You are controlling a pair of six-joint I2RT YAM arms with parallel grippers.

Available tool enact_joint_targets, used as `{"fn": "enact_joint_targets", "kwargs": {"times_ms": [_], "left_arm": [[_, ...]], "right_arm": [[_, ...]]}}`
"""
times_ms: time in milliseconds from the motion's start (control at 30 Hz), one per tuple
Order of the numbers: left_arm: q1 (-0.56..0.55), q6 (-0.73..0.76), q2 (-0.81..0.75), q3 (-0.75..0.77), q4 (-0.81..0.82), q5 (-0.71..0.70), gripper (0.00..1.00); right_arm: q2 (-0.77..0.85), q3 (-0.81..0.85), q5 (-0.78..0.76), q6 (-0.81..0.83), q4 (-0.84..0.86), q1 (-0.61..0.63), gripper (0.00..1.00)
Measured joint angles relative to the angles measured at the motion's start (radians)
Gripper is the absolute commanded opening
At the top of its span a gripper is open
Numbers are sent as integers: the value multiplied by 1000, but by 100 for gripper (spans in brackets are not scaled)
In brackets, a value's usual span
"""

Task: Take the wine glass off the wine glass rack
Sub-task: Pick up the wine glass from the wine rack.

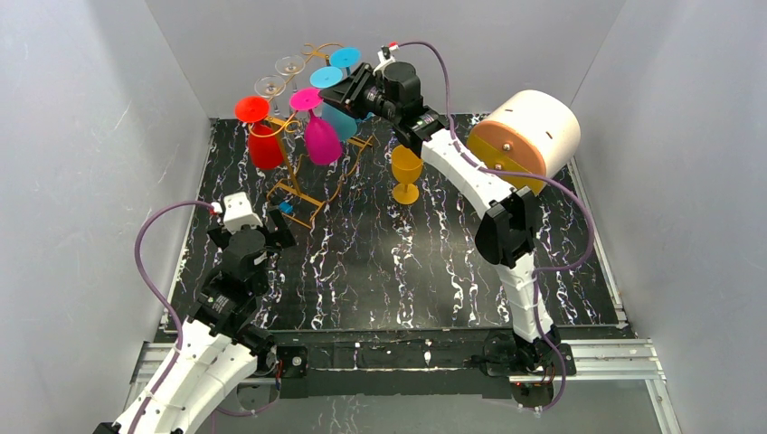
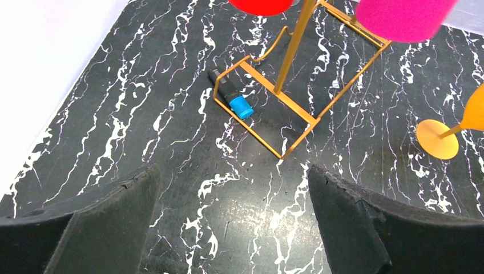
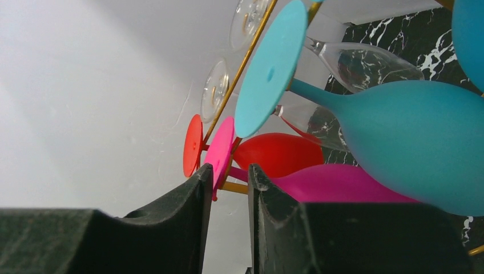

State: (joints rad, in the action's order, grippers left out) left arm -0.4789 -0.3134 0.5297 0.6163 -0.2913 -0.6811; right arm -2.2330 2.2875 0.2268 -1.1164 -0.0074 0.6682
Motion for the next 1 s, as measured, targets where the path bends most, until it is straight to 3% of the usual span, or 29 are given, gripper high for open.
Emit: {"fn": "enact_joint_targets", "kwargs": {"times_ms": [167, 300, 467, 767, 933, 1000], "left_arm": [[2, 3, 0, 0, 2, 18, 98], [5, 4, 0, 0, 5, 34, 98], [6, 11, 1, 0, 7, 69, 98], [6, 18, 6, 0, 7, 97, 98], [7, 19, 6, 0, 8, 106, 98], [7, 19, 6, 0, 8, 107, 98]], "right_arm": [[-5, 5, 0, -7, -2, 0, 24], [-5, 17, 0, -10, -16, 0, 21], [-5, 21, 5, -10, -22, 0, 26], [-5, 30, 31, -10, -48, 0, 24], [-5, 39, 48, -10, -55, 0, 16], [-6, 47, 57, -10, -63, 0, 8]]}}
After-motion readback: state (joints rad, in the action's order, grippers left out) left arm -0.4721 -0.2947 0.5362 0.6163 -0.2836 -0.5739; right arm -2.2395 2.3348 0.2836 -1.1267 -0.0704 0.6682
